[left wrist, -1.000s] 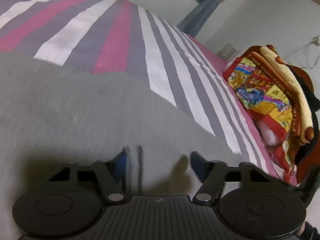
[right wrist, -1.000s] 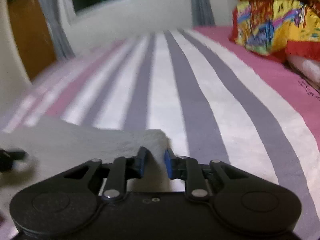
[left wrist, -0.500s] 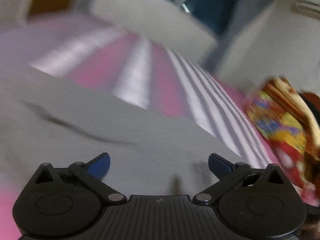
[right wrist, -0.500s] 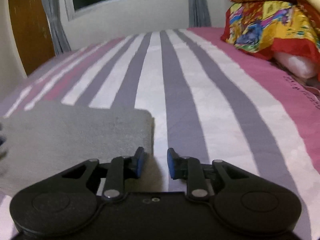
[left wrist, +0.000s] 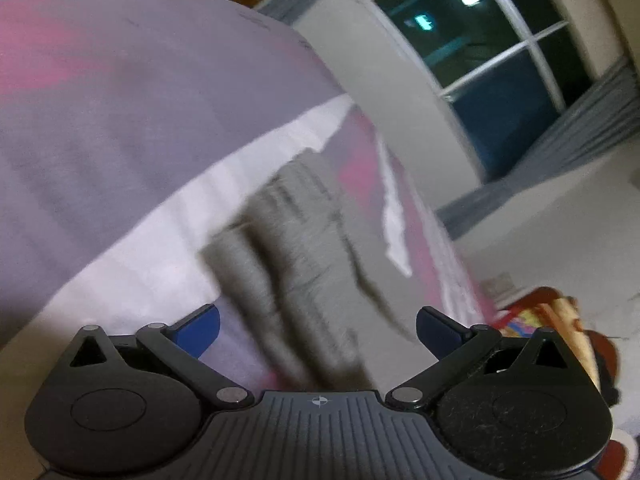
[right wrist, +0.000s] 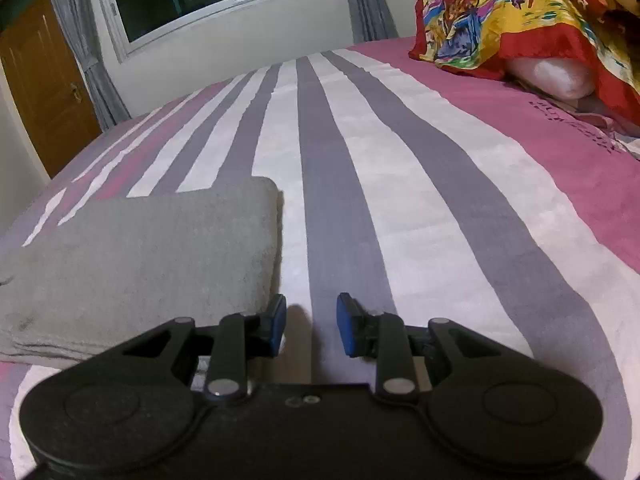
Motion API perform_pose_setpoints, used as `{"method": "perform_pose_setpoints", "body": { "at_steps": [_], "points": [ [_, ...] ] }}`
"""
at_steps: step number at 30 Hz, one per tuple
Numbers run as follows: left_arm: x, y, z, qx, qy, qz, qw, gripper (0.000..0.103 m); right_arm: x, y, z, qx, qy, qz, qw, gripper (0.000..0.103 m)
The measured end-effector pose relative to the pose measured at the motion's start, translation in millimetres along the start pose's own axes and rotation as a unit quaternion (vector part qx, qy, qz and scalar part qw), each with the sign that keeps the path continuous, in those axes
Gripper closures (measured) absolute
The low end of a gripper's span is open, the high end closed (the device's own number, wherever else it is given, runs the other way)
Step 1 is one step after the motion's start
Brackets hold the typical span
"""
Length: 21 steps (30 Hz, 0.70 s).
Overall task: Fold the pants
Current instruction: 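Grasp the sweatpants leg cuffs with the left gripper and lift them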
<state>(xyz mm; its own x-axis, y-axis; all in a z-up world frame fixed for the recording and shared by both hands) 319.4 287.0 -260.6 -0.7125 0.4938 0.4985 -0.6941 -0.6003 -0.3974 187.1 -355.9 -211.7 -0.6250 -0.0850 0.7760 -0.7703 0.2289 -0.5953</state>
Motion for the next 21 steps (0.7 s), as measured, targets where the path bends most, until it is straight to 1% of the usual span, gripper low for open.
{"method": "perform_pose_setpoints", "body": {
  "at_steps": [2, 4, 5, 6, 7, 8, 9, 10, 11, 13, 14, 15, 17, 18, 20, 21],
  "points": [
    [-14, -5, -1, 0.004, 0.032, 0.012, 0.9994, 0.000, -2, 0, -1, -0.004, 0.006, -0.002, 1.000, 0.076],
    [-27, -8, 2, -0.004, 0.051, 0.022, 0.9985, 0.000, -5, 0, -2, -0.008, 0.010, -0.001, 1.000, 0.076],
    [-33, -6, 7, -0.007, 0.054, 0.025, 0.9982, 0.001, -7, 0, -1, -0.010, 0.012, 0.000, 1.000, 0.076],
    [-36, -8, 8, -0.004, 0.049, 0.029, 0.9984, 0.007, -8, 0, -2, -0.010, 0.013, 0.001, 1.000, 0.076],
    [-35, -10, 6, 0.021, 0.045, 0.035, 0.9981, 0.055, -10, 0, -2, -0.011, 0.014, 0.001, 1.000, 0.076],
    [-31, -12, 5, 0.061, 0.075, 0.048, 0.9942, 0.072, -11, -1, -2, -0.010, 0.014, 0.000, 1.000, 0.076],
    [-18, -13, 11, 0.062, 0.116, 0.078, 0.9882, 0.072, -11, -1, -1, -0.007, 0.014, 0.000, 1.000, 0.076],
    [-7, -9, 20, 0.032, 0.123, 0.105, 0.9863, 0.072, -11, -2, -1, -0.001, 0.012, 0.000, 1.000, 0.076],
    [-3, -4, 22, 0.015, 0.117, 0.117, 0.9861, 0.072, -11, -1, -1, 0.002, 0.010, 0.000, 1.000, 0.076],
    [-20, 4, -5, 0.048, 0.063, 0.082, 0.9934, 0.072, -11, 0, 2, -0.004, 0.002, 0.002, 1.000, 0.076],
    [-29, 9, -19, 0.070, 0.045, 0.065, 0.9944, 0.072, -11, 0, 3, -0.007, -0.001, 0.002, 1.000, 0.076],
    [-30, 9, -17, 0.068, 0.048, 0.068, 0.9942, 0.072, -11, 0, 3, -0.009, -0.003, 0.003, 1.000, 0.076],
    [-33, 7, -3, 0.050, 0.025, 0.071, 0.9960, 0.072, -8, 0, 5, -0.014, -0.006, 0.008, 1.000, 0.076],
    [-36, 7, 1, 0.048, 0.012, 0.067, 0.9965, 0.072, -5, 0, 6, -0.018, -0.003, 0.015, 1.000, 0.076],
    [-31, 10, 8, 0.046, 0.006, 0.066, 0.9967, 0.072, 3, -2, 14, -0.031, 0.015, 0.039, 0.999, 0.076],
    [-29, 9, 17, 0.036, 0.003, 0.067, 0.9971, 0.072, 7, -3, 20, -0.044, 0.021, 0.049, 0.998, 0.076]
  ]
}}
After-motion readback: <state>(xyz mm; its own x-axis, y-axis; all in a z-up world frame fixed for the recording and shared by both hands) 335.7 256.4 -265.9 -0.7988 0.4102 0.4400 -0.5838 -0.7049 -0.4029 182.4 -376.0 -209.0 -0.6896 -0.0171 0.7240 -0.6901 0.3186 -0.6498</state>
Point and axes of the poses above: each gripper's, at about its wrist camera, not at the fingertips, and x roughly against the way its jaws point, z to its right, y to its underside, the point moved 6 cm from there along -x, roughly the way its jaws point, and after that the axes turned 12 degrees about -z, right-handed, at the moved point
